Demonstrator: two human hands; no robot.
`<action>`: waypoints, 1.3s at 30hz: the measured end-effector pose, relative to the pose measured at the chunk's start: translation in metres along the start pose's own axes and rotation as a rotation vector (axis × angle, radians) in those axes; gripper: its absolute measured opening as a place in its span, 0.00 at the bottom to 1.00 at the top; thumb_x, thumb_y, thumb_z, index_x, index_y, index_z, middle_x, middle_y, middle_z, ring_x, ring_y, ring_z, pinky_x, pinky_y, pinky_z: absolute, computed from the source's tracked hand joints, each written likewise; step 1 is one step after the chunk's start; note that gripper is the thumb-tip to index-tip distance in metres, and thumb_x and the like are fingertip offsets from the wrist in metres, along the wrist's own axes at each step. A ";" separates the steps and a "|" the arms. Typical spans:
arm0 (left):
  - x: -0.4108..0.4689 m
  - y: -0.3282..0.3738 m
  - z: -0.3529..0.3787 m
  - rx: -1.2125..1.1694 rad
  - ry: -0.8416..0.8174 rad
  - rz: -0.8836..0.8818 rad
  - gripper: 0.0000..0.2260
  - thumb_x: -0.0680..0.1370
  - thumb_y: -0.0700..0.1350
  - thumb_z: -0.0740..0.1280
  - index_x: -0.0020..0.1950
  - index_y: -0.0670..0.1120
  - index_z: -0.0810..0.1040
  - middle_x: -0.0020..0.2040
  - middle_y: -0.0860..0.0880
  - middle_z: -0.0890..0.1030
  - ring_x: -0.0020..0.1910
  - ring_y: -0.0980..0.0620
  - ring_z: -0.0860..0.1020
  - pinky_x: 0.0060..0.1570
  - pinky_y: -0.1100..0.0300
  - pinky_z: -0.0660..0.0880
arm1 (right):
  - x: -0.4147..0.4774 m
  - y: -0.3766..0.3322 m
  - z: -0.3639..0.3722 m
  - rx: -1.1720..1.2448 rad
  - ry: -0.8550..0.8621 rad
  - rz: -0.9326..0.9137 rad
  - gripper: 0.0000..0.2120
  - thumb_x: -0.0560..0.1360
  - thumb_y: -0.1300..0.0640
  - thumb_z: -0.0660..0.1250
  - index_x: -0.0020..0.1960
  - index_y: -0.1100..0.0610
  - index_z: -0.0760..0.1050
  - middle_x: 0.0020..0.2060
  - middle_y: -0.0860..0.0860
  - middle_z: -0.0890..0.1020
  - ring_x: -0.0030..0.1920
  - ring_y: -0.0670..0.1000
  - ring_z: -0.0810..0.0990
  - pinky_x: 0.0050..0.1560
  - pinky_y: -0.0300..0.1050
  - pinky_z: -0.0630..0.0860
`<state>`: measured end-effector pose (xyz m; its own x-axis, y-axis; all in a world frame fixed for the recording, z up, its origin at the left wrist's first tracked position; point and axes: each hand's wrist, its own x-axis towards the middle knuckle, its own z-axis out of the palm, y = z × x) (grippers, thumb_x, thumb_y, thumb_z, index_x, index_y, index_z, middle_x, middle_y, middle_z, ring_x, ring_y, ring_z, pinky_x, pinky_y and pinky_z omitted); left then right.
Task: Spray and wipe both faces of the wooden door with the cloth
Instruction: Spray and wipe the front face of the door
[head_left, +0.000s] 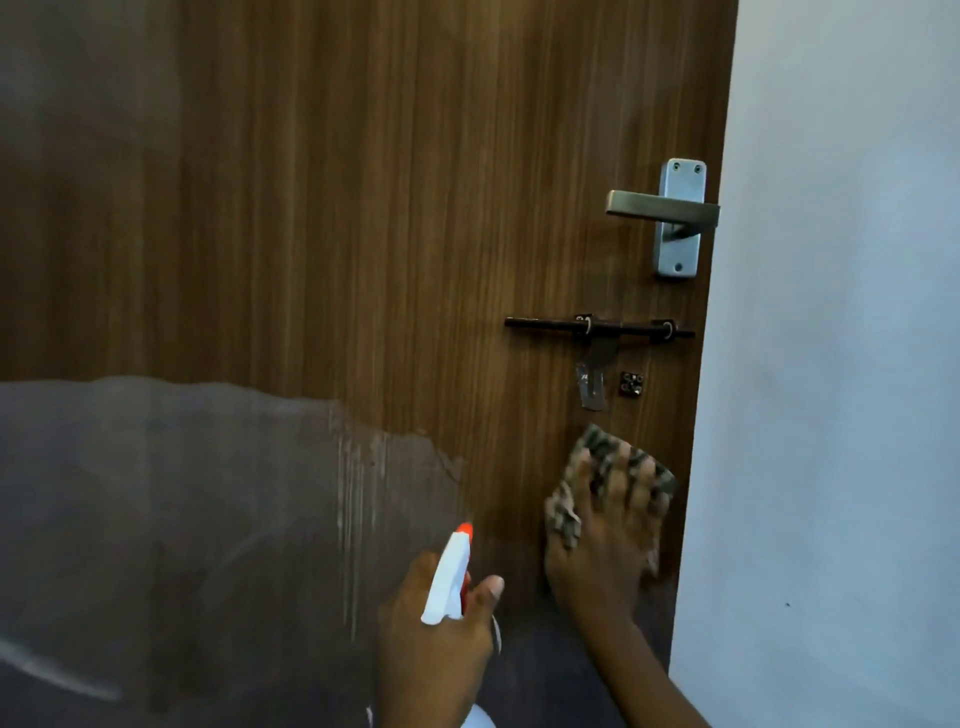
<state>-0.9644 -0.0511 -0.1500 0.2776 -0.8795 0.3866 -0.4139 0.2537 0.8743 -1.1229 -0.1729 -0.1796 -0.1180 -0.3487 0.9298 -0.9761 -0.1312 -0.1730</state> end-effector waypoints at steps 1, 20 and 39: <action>0.006 -0.001 -0.003 -0.017 0.042 0.049 0.18 0.74 0.52 0.68 0.63 0.51 0.74 0.60 0.48 0.79 0.55 0.54 0.77 0.62 0.61 0.70 | 0.011 -0.018 -0.002 0.024 -0.028 -0.038 0.35 0.78 0.39 0.53 0.81 0.49 0.48 0.79 0.60 0.54 0.79 0.67 0.49 0.74 0.71 0.51; 0.035 -0.011 -0.105 -0.094 0.213 0.068 0.20 0.71 0.51 0.72 0.61 0.50 0.75 0.51 0.57 0.76 0.48 0.58 0.74 0.46 0.73 0.69 | 0.025 -0.160 0.022 -0.008 0.087 -0.516 0.28 0.82 0.40 0.53 0.79 0.48 0.60 0.79 0.54 0.60 0.79 0.60 0.55 0.74 0.68 0.56; 0.066 -0.022 -0.176 -0.026 0.277 0.091 0.23 0.75 0.53 0.68 0.69 0.53 0.70 0.66 0.54 0.75 0.59 0.54 0.75 0.53 0.62 0.74 | 0.010 -0.179 0.023 0.034 0.057 -0.786 0.28 0.82 0.42 0.57 0.79 0.49 0.61 0.79 0.54 0.60 0.79 0.60 0.56 0.74 0.68 0.58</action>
<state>-0.7849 -0.0437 -0.0919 0.4683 -0.7101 0.5258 -0.4266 0.3394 0.8383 -0.9449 -0.1746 -0.1467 0.5946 -0.0940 0.7985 -0.7710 -0.3485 0.5330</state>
